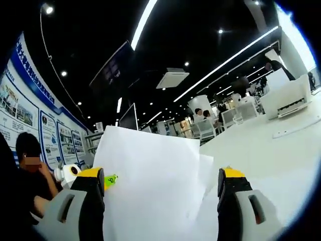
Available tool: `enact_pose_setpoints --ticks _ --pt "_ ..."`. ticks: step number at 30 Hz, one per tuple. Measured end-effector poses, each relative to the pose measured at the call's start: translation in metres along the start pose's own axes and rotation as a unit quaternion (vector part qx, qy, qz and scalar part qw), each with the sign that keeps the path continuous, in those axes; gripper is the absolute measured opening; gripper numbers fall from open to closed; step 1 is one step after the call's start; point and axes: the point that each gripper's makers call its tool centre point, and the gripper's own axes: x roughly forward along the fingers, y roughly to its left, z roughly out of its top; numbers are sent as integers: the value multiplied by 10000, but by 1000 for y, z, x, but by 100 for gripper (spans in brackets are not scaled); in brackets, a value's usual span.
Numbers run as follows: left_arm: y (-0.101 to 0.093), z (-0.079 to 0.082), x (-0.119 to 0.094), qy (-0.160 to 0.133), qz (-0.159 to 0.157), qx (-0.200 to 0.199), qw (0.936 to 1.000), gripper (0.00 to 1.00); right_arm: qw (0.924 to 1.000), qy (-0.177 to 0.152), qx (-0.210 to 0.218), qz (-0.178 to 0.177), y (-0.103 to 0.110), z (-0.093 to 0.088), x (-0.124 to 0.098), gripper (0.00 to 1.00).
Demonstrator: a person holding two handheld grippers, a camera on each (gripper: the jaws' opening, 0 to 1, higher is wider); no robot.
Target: Organize the stack of printing papers by aligning and flattening the scattered papers on the table
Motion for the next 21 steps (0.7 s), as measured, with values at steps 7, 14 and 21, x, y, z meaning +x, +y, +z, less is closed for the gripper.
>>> enact_pose_setpoints --ticks 7,14,21 --pt "0 0 0 16 -8 14 10000 7 9999 -63 3 -113 -7 7 -13 89" --pt "-1 -1 0 31 -1 26 10000 7 9995 -76 -110 -281 -15 12 -24 89" --pt "-1 -1 0 43 6 37 10000 7 9989 -30 -262 -389 -19 13 -34 89"
